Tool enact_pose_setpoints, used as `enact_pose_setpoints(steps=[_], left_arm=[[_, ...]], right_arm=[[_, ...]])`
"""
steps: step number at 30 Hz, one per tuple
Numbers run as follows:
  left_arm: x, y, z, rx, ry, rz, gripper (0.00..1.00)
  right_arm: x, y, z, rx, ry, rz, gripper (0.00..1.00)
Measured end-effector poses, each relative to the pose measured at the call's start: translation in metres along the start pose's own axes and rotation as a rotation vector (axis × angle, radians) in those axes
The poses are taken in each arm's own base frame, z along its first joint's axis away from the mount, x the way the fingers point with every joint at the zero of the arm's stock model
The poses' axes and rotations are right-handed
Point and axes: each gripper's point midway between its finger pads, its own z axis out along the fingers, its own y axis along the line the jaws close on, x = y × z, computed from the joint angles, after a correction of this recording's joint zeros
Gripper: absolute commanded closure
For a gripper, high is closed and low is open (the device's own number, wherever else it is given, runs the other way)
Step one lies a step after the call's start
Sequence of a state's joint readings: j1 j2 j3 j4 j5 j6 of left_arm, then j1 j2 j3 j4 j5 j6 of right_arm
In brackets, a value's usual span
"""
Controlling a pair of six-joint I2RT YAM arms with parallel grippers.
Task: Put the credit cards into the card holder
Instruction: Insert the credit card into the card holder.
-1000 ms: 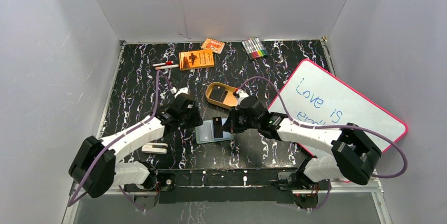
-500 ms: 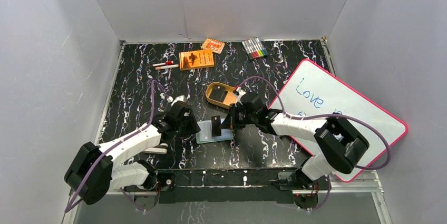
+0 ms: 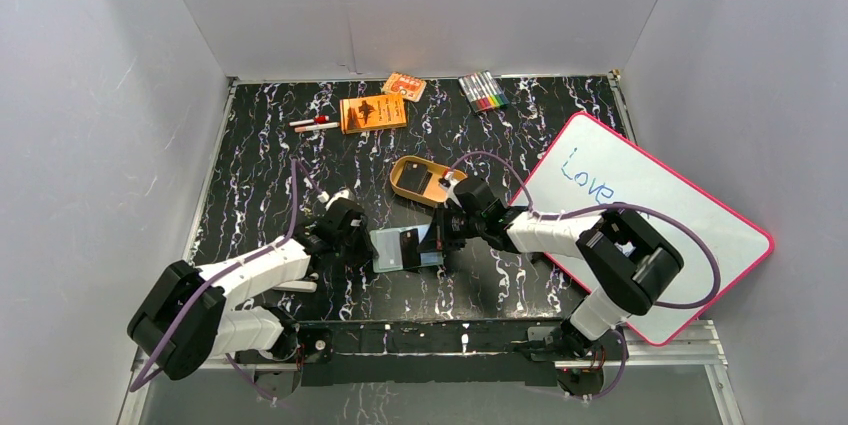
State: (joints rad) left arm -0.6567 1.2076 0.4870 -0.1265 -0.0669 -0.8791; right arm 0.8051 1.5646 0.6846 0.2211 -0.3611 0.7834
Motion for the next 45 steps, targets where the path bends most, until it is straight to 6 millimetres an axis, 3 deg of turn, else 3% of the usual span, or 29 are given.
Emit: enact_pose_setpoints(steps=[29, 45], left_arm=[[0.000, 0.000, 0.001, 0.009, -0.009, -0.005, 0.80], [0.000, 0.000, 0.001, 0.010, -0.010, -0.004, 0.80]], right_arm=[[-0.013, -0.008, 0.005, -0.054, 0.022, 0.118, 1.00], [-0.006, -0.007, 0.012, -0.081, 0.077, 0.129, 1.00]])
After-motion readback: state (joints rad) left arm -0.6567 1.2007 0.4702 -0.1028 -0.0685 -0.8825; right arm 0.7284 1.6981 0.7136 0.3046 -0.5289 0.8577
